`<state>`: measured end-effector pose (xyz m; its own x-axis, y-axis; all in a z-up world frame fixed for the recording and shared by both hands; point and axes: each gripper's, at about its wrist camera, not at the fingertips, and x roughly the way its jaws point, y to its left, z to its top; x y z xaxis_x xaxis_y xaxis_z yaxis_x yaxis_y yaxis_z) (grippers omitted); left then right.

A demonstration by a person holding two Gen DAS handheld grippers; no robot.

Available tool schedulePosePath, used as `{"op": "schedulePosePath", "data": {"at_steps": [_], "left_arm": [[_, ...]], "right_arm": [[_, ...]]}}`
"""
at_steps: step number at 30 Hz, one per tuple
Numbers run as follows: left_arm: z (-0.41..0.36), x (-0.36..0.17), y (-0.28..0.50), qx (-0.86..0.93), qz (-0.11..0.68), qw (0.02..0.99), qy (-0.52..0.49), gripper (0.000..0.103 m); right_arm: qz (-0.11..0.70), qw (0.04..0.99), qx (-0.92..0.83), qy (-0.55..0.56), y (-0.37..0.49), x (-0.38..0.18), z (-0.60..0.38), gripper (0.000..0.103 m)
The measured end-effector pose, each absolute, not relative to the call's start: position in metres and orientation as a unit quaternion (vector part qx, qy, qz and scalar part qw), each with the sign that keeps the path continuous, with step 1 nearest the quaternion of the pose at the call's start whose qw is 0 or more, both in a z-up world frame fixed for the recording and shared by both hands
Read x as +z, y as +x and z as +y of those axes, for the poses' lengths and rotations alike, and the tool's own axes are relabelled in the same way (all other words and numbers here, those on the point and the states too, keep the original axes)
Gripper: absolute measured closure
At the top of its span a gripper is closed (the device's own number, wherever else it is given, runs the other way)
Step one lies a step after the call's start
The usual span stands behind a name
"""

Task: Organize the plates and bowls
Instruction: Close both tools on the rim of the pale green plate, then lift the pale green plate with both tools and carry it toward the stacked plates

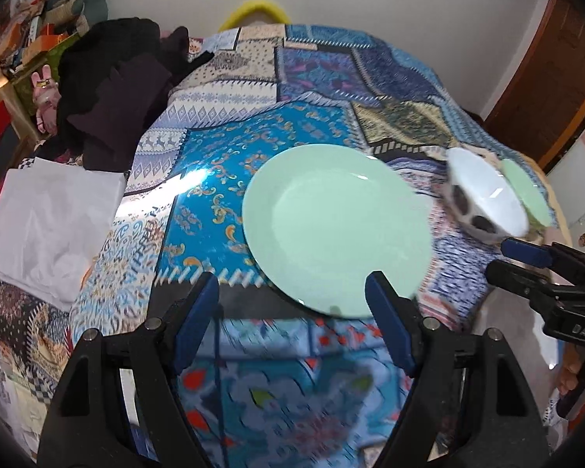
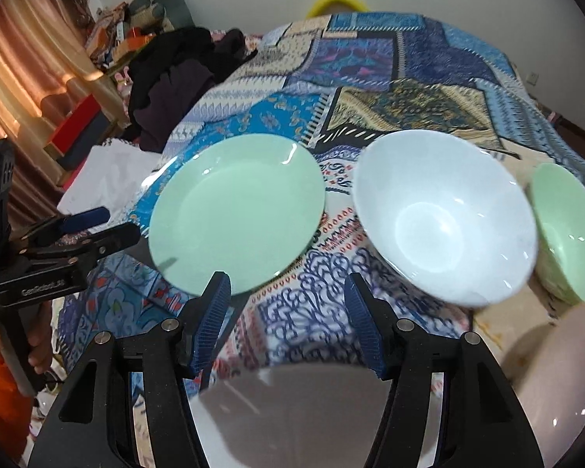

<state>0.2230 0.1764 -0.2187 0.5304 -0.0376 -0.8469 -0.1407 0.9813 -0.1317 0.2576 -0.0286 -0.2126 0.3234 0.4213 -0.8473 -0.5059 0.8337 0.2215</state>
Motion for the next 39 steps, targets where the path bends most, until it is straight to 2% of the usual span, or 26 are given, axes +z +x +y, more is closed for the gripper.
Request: {"op": "schedulePosePath", "data": {"at_steps": [2,4,7,9,10,12,16,18,24,32,39], "left_arm": [[0.181,-0.226,0.234,0.030,0.488,0.868,-0.085,0.026],[0.186,-0.234,0.245,0.029,0.491,0.867,-0.083,0.027],[0.192,-0.243,0.258,0.026,0.498,0.862,-0.085,0.040],[0.195,-0.249,0.265,0.021,0.503,0.860,-0.087,0.049],[0.196,-0.252,0.269,0.019,0.506,0.858,-0.087,0.051],[0.198,-0.257,0.276,0.012,0.511,0.855,-0.087,0.062],[0.200,-0.268,0.286,0.011,0.518,0.851,-0.083,0.068],[0.202,-0.272,0.287,0.011,0.519,0.850,-0.090,0.072],[0.205,-0.271,0.283,0.007,0.520,0.849,-0.090,0.079],[0.208,-0.266,0.256,0.014,0.527,0.847,-0.077,0.079],[0.224,-0.260,0.199,0.026,0.534,0.840,-0.094,0.079]], "right_arm": [[0.513,0.808,0.285,-0.049,0.264,-0.217,-0.022,0.048],[0.522,0.802,0.286,-0.053,0.270,-0.222,-0.016,0.055],[0.534,0.795,0.281,-0.060,0.277,-0.231,-0.009,0.060],[0.540,0.792,0.278,-0.070,0.279,-0.235,-0.004,0.072],[0.544,0.787,0.280,-0.075,0.279,-0.238,-0.001,0.072],[0.543,0.788,0.276,-0.088,0.279,-0.243,0.003,0.071],[0.547,0.787,0.274,-0.081,0.281,-0.247,0.002,0.070],[0.549,0.786,0.272,-0.077,0.282,-0.246,0.000,0.072],[0.541,0.793,0.268,-0.083,0.279,-0.246,0.001,0.075],[0.545,0.772,0.311,-0.097,0.256,-0.242,0.016,0.075],[0.545,0.751,0.353,-0.119,0.230,-0.242,0.033,0.076]]}}
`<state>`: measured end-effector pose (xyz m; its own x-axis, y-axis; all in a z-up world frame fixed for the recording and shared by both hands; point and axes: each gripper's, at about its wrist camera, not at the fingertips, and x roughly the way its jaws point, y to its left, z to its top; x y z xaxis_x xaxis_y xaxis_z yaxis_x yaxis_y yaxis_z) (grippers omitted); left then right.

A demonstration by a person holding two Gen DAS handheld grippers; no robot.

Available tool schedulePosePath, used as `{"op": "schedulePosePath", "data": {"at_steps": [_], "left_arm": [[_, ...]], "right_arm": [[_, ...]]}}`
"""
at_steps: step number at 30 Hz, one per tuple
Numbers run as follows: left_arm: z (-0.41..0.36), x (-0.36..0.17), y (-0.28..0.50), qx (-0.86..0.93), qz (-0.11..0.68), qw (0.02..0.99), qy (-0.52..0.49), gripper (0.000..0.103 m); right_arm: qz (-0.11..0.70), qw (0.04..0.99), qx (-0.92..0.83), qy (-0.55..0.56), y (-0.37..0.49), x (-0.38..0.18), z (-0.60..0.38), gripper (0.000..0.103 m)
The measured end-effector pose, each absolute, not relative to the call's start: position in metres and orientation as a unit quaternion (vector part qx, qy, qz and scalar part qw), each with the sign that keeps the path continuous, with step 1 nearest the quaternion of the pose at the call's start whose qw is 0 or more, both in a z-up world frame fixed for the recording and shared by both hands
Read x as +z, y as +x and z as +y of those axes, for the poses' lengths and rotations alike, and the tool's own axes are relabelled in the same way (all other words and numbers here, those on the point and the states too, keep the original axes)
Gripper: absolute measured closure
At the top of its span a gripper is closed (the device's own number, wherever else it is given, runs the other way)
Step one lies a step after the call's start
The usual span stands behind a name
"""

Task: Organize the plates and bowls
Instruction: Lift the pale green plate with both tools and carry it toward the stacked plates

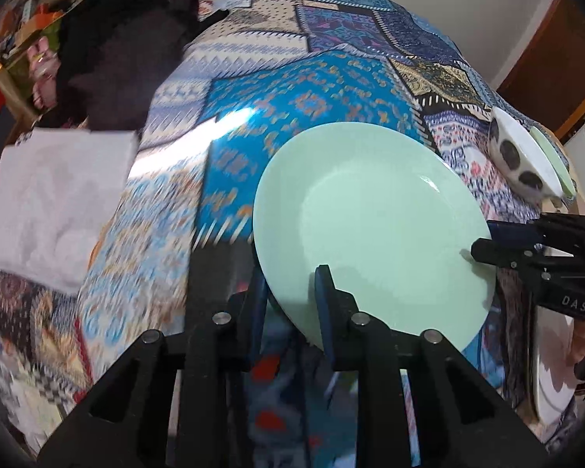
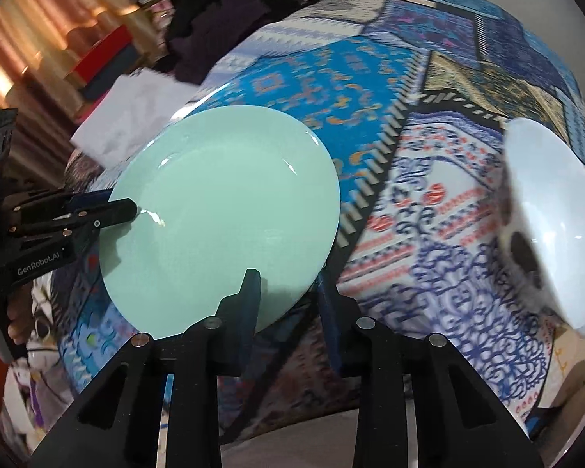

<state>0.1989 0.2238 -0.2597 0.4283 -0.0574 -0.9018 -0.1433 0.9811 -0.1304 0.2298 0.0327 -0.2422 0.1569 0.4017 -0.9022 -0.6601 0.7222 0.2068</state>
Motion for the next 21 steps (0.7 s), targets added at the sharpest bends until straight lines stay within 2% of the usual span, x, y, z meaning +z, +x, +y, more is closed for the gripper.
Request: {"op": "schedulePosePath", "data": {"at_steps": [9,16,21], "left_arm": [[0.240,-0.262,0.181,0.023,0.542,0.828,-0.145,0.079],[0.237,-0.266,0.188,0.016,0.536,0.832,-0.140,0.078],[0.235,-0.265,0.187,0.017,0.532,0.836,-0.131,0.078]], "right_arm": [[0.568,0.747,0.331,-0.094,0.264,-0.252,0.040,0.076],[0.561,0.752,0.331,-0.104,0.262,-0.256,0.053,0.075],[0.556,0.757,0.328,-0.103,0.260,-0.253,0.050,0.079]]}}
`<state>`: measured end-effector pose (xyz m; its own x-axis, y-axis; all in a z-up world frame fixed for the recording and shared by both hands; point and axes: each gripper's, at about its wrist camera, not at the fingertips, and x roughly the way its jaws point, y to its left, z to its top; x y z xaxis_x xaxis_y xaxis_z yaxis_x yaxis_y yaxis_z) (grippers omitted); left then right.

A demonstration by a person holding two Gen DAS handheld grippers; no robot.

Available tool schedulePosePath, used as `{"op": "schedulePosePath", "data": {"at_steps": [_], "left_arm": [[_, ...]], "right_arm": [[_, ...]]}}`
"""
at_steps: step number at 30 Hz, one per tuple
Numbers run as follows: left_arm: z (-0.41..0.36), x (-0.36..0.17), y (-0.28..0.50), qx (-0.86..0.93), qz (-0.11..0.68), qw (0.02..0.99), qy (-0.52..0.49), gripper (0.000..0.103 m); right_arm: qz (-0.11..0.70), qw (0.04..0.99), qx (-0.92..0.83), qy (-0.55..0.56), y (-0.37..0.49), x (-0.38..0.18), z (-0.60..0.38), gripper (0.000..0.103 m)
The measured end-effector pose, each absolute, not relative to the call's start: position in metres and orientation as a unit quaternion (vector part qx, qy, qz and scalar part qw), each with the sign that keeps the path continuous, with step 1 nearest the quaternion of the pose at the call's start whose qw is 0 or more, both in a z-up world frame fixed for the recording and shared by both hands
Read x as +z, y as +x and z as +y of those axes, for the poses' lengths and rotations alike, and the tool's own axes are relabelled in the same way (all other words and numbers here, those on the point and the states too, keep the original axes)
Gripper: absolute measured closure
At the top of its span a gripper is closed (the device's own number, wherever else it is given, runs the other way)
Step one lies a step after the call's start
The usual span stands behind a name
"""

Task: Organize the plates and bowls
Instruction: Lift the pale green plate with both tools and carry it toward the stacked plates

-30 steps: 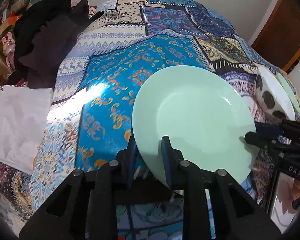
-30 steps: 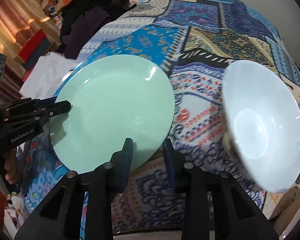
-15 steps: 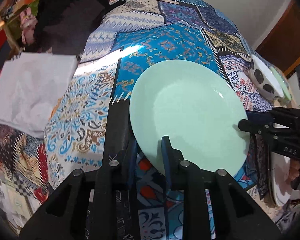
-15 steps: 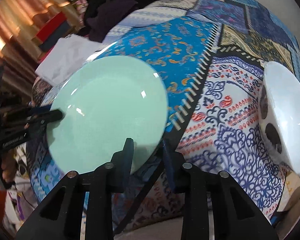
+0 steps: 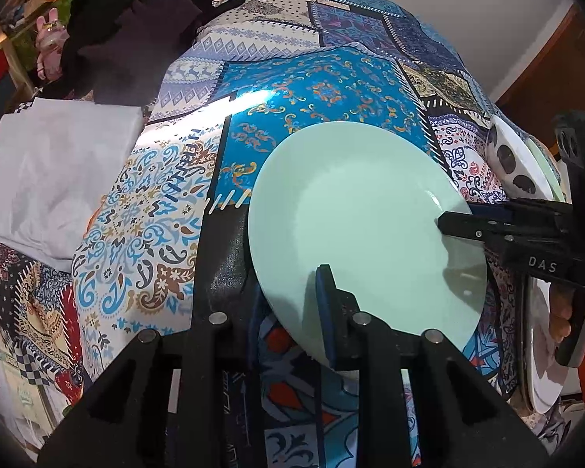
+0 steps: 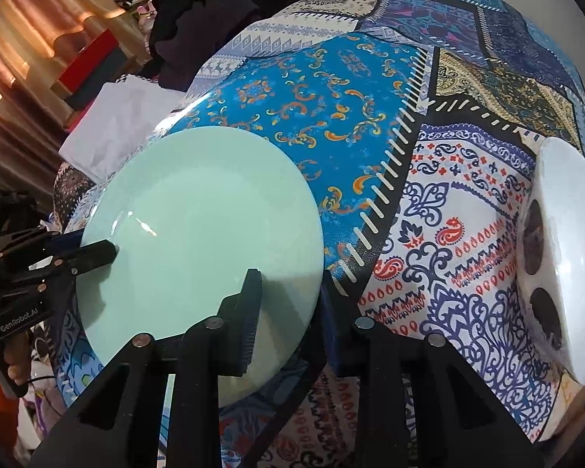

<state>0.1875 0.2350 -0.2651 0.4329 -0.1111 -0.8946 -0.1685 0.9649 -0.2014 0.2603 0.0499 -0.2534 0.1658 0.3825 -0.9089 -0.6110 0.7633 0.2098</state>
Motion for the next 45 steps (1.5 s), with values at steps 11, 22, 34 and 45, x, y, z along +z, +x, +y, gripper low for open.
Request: {"op": "schedulePosePath", "data": {"at_steps": [11,22,34,45], "left_arm": [[0.227,-0.252,0.177,0.018,0.523,0.842,-0.129,0.078],[0.203,-0.205,0.156,0.006,0.490,0.863,-0.122,0.078],[0.162,-0.163,0.131,-0.012,0.469,0.877,-0.105,0.078],[0.116,-0.153,0.110,-0.031,0.472,0.876,-0.095,0.078]], "right_arm": [[0.528,0.779,0.328,-0.083,0.249,-0.226,0.027,0.081],[0.483,0.809,0.326,-0.077,0.222,-0.181,-0.003,0.081],[0.459,0.829,0.315,-0.052,0.190,-0.153,-0.048,0.081],[0.457,0.836,0.301,-0.033,0.164,-0.153,-0.095,0.081]]}}
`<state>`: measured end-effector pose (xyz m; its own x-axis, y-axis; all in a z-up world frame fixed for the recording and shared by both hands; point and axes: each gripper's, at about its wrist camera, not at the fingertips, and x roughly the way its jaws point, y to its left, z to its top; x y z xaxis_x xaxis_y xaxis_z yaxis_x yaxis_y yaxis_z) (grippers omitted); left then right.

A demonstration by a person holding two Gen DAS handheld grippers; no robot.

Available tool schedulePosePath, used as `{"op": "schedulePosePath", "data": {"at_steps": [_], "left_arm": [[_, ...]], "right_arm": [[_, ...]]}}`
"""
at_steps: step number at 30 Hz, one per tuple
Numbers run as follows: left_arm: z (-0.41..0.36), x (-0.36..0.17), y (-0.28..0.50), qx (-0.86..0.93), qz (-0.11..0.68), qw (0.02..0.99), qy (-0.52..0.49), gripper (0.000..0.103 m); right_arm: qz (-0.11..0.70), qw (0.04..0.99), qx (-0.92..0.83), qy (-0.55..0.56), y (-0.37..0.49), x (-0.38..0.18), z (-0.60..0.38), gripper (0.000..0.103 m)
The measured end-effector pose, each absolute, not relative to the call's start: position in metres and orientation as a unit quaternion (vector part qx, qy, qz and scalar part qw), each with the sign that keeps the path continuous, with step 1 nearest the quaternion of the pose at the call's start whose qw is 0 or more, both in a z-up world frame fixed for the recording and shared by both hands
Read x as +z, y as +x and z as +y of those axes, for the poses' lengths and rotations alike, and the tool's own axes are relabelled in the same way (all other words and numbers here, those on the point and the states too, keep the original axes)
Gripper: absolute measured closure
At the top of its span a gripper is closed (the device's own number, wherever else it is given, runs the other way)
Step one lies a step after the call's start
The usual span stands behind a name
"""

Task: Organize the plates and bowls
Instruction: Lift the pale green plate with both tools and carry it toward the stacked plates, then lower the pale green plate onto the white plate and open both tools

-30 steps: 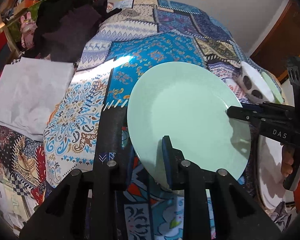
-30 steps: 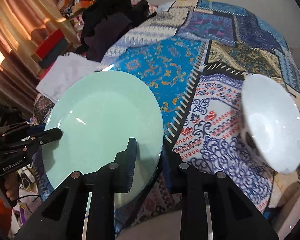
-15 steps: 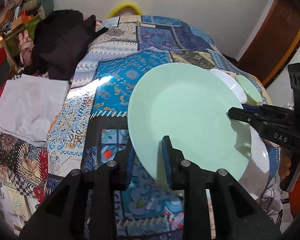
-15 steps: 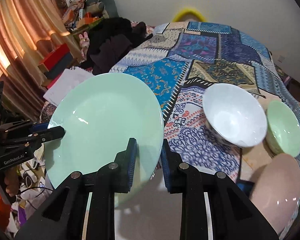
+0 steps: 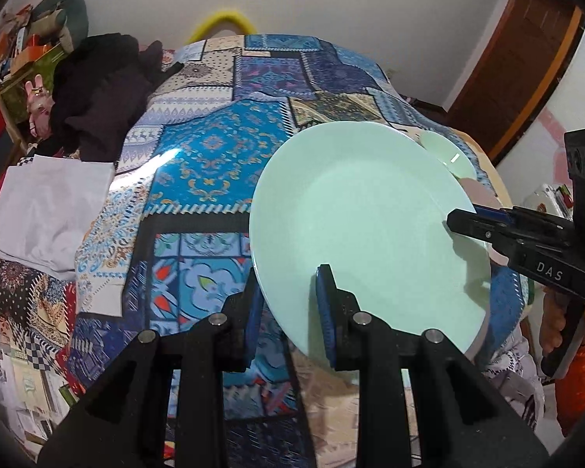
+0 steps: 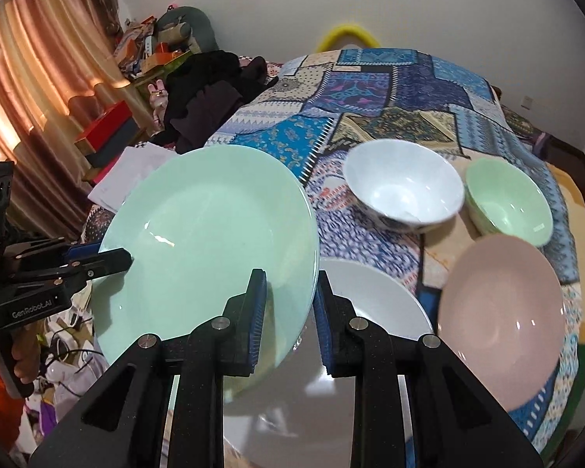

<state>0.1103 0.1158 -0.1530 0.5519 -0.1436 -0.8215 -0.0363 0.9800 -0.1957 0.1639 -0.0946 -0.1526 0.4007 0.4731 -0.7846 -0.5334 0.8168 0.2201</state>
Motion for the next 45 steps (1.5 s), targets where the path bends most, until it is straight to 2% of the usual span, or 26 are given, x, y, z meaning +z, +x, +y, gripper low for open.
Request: {"op": "schedulePosePath", "data": {"at_steps": [25,45], "left_arm": [[0.045,-0.204,0.117,-0.071,0.526,0.843,-0.086,0.078],[0.031,-0.224,0.142,-0.066,0.544,0.833,-0.075,0.077]], "right_arm": [[0.510,0.820,0.259,0.024,0.144,-0.203,-0.166,0.081],[0.509,0.823,0.245,0.052,0.143,-0.214,-0.179,0.081]]}}
